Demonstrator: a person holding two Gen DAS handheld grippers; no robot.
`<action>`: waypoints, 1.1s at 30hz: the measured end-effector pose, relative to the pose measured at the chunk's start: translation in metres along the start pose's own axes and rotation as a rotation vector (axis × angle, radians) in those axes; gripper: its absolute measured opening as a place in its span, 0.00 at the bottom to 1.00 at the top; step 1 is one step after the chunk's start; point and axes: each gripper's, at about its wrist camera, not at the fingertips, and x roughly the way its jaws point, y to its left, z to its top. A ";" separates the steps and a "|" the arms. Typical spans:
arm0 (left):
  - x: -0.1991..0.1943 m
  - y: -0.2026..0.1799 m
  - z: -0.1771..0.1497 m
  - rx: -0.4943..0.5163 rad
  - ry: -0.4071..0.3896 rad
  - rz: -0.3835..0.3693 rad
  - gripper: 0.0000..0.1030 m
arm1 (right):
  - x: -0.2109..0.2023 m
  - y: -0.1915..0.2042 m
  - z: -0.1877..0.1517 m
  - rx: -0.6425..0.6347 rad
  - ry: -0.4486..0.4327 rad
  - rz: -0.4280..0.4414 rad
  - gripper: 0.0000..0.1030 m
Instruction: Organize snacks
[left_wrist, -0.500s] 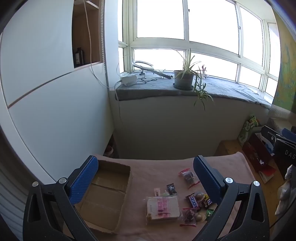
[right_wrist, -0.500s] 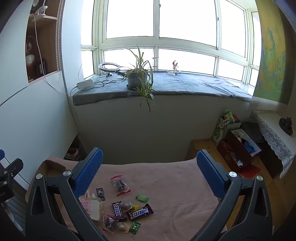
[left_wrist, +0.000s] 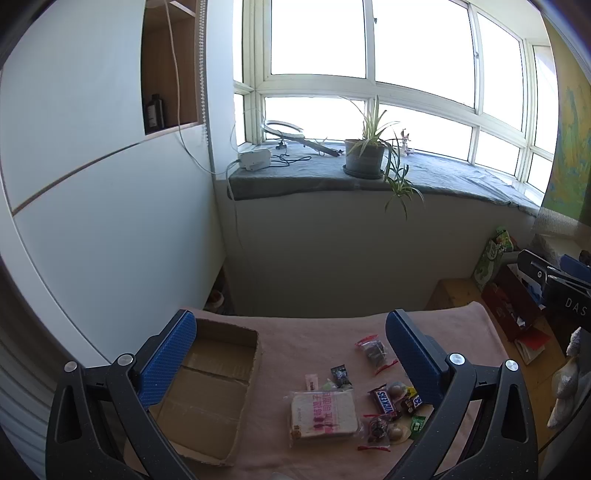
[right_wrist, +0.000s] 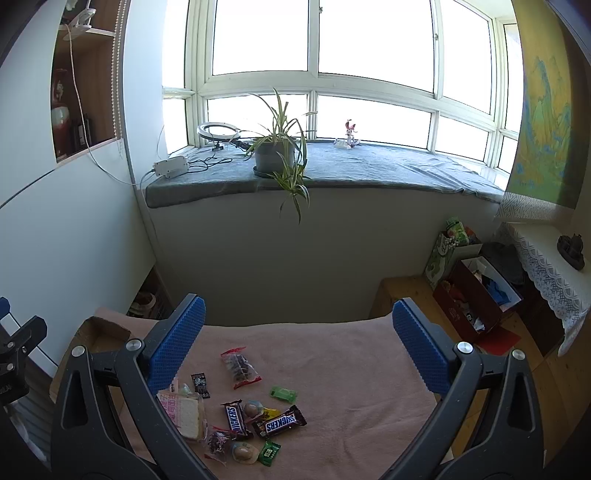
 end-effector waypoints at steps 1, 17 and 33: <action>0.000 0.000 0.000 0.001 0.000 0.000 0.99 | 0.000 0.000 0.000 0.000 0.000 0.000 1.00; 0.000 0.000 0.001 -0.002 0.005 -0.015 0.96 | 0.000 0.001 0.000 0.000 0.002 -0.002 1.00; 0.010 0.004 -0.004 -0.010 0.049 -0.030 0.92 | 0.005 0.002 -0.004 -0.015 0.032 0.005 1.00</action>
